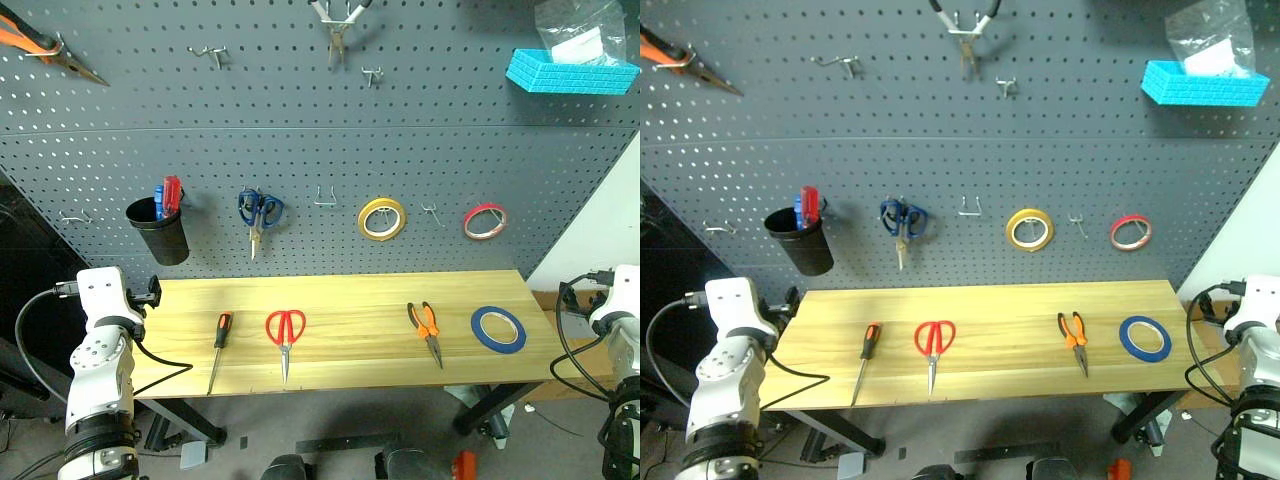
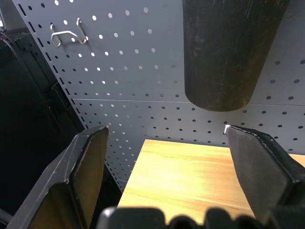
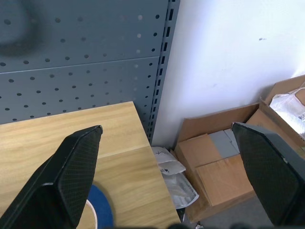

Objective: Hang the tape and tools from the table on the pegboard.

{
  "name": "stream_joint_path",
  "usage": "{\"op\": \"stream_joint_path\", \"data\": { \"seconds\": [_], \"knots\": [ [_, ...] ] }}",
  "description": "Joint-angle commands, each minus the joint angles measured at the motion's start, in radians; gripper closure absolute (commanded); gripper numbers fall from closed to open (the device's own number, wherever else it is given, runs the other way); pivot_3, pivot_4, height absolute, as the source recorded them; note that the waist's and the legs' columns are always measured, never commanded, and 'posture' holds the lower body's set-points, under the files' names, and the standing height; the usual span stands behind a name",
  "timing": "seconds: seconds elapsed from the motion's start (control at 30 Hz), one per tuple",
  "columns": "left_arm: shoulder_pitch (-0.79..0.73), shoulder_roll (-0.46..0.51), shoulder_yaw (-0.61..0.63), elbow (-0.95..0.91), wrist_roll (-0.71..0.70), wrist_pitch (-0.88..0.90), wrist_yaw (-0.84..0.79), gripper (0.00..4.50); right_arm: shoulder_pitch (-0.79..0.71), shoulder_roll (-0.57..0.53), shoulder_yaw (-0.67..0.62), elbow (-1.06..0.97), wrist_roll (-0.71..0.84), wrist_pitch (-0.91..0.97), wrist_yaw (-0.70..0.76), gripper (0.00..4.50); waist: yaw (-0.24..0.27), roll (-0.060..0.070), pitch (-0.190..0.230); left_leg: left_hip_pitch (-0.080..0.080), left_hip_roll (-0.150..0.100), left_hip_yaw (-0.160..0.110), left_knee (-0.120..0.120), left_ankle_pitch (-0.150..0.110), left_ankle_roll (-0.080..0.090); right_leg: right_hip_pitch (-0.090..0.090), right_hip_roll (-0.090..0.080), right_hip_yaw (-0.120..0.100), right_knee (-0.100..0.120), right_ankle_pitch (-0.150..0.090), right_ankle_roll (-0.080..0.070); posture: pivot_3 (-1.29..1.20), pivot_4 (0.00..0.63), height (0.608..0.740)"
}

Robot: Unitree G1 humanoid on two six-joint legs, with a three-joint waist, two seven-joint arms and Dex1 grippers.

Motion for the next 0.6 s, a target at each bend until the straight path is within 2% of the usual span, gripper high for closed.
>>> {"op": "stream_joint_path", "data": {
  "seconds": [0.03,0.3,0.6],
  "knots": [
    [-0.002,0.017,0.019,-0.016,-0.003,-0.030,0.010,0.33,-0.035,-0.029,-0.004,-0.012,0.003,-0.030,0.003,0.00,0.000,0.000,0.000,0.000,0.000,0.000,0.000,0.000,0.000,0.000,0.000,0.000,0.000,0.000,0.000,-0.04,0.000,0.740],
    [0.029,0.011,0.031,-0.039,0.002,-0.020,0.047,0.33,-0.032,-0.029,0.029,-0.021,-0.018,-0.035,0.037,0.00,0.000,0.000,0.000,0.000,0.000,0.000,0.000,0.000,0.000,0.000,0.000,0.000,0.000,0.000,0.000,-0.03,0.000,0.740],
    [0.093,-0.028,0.044,-0.149,-0.026,0.013,0.068,0.33,-0.012,0.010,0.084,-0.098,-0.022,-0.030,0.084,0.00,0.006,0.000,0.000,0.000,0.001,-0.001,0.000,0.000,0.000,0.001,0.000,0.000,0.000,0.000,0.000,-0.01,0.013,0.740]
  ]
}}
